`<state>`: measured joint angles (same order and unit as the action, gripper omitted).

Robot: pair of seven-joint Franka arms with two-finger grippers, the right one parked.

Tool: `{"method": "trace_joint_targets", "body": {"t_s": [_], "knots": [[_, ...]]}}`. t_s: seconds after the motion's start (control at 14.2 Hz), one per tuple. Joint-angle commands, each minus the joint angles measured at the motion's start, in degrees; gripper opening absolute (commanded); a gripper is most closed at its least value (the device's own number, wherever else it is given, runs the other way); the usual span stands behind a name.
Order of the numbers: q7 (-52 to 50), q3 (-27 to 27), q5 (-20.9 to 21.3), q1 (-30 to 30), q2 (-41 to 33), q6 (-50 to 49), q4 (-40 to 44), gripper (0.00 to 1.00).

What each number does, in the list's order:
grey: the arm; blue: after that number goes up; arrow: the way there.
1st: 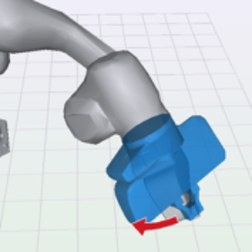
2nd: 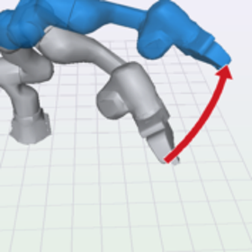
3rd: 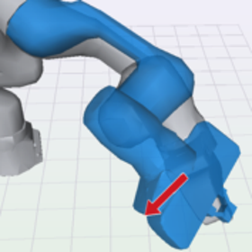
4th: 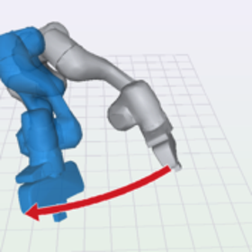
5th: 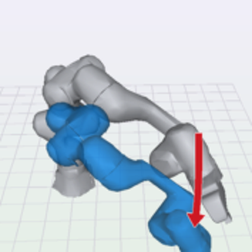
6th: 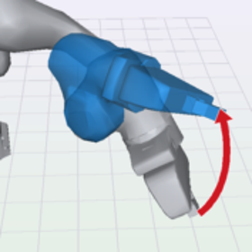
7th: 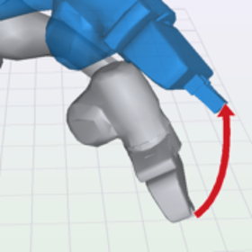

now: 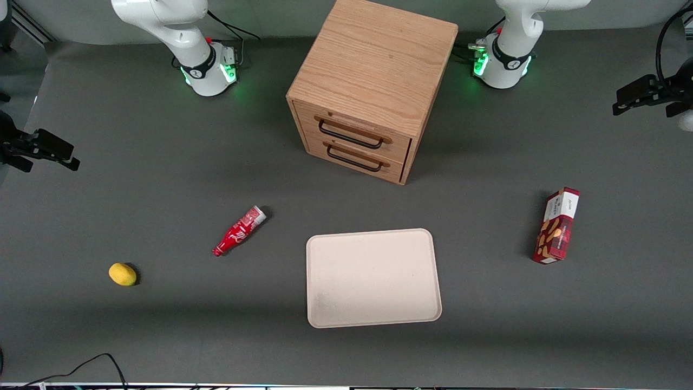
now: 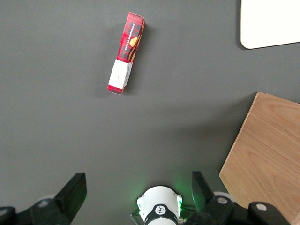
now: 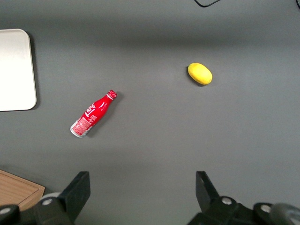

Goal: Place red cookie box on tray

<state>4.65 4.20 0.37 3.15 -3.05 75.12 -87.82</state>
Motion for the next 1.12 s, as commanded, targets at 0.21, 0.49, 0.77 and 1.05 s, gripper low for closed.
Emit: {"method": "trace_joint_targets", "body": {"t_s": [0.21, 0.49, 0.77, 1.05], "knots": [[-1.22, -1.29, 0.77, -1.47, -0.73, 0.2, 0.02, 1.0], [-1.22, -7.02, 0.86, -6.14, -0.73, 0.11, 0.02, 1.0], [-0.26, -6.4, 0.95, -6.23, -0.12, 1.07, 0.02, 1.0], [10.6, -4.56, 1.74, -7.28, 7.42, 7.57, -0.59, 1.0]]}}
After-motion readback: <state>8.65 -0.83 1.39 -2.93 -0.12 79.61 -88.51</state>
